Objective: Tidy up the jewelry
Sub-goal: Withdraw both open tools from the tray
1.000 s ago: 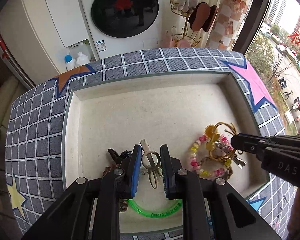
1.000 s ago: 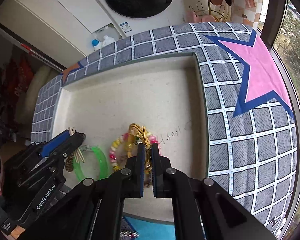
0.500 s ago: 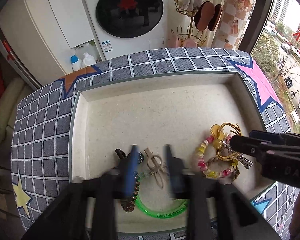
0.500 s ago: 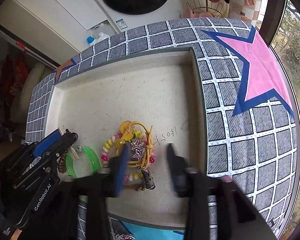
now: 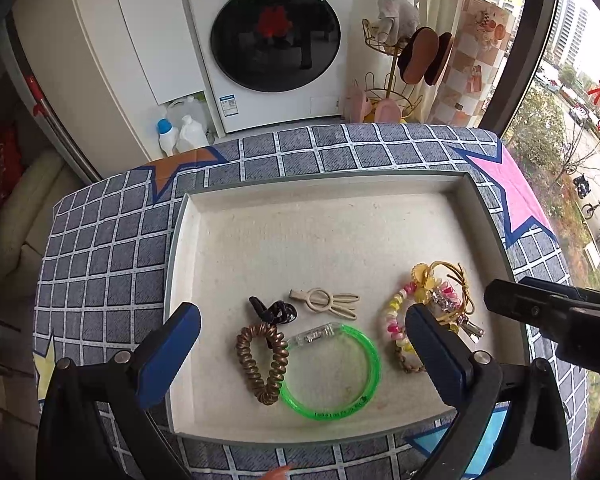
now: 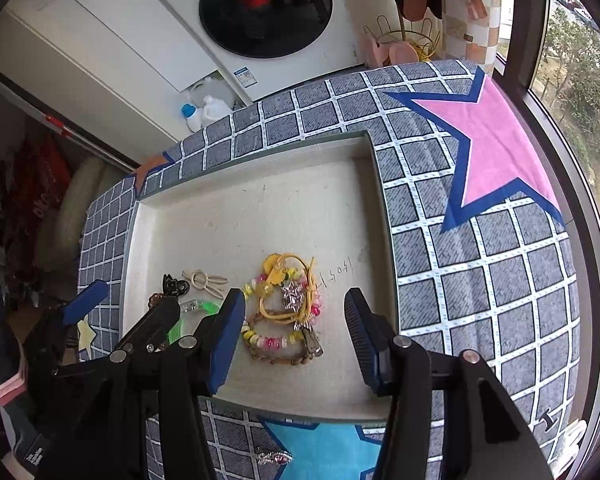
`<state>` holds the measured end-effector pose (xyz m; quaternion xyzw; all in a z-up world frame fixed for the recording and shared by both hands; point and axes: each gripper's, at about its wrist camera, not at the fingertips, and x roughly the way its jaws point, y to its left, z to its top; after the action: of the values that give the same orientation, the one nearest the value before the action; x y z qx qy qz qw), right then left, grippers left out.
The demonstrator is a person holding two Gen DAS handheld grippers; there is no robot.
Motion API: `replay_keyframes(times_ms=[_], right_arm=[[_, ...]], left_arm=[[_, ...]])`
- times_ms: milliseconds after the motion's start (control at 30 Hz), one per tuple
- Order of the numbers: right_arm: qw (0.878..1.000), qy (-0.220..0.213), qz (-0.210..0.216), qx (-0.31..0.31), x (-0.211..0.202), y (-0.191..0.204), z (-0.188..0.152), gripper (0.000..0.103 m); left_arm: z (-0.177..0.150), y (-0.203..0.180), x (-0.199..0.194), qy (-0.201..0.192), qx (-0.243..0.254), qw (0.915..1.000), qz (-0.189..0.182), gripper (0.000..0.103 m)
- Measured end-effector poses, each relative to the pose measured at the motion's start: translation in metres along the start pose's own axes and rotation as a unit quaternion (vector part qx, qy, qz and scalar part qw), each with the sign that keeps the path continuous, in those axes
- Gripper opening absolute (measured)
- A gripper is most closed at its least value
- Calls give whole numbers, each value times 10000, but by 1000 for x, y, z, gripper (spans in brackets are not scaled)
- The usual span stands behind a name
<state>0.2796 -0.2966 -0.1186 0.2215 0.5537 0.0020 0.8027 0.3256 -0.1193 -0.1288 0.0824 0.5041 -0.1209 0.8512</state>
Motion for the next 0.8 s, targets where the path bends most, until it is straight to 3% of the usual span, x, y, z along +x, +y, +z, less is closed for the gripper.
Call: replay_keyframes(times_ms=[300,367,633,800], right_arm=[[10000,-12,15,38,-16,-2,-23,73],[10000,-23,26,28,-21,0,-29,82],[10000,-61,59,23,-37,7,-53,83],[9998,-158,132,77,-44,7,-69,87]], left_arm=[[-24,6,-16,100,-1,9999,-38,103],[-29,8,-21,130,-2,9999,-44,103],[-58,15,-41,265,39,9996,-129,103],[-87,16,-52,309,312,9990,105,103]])
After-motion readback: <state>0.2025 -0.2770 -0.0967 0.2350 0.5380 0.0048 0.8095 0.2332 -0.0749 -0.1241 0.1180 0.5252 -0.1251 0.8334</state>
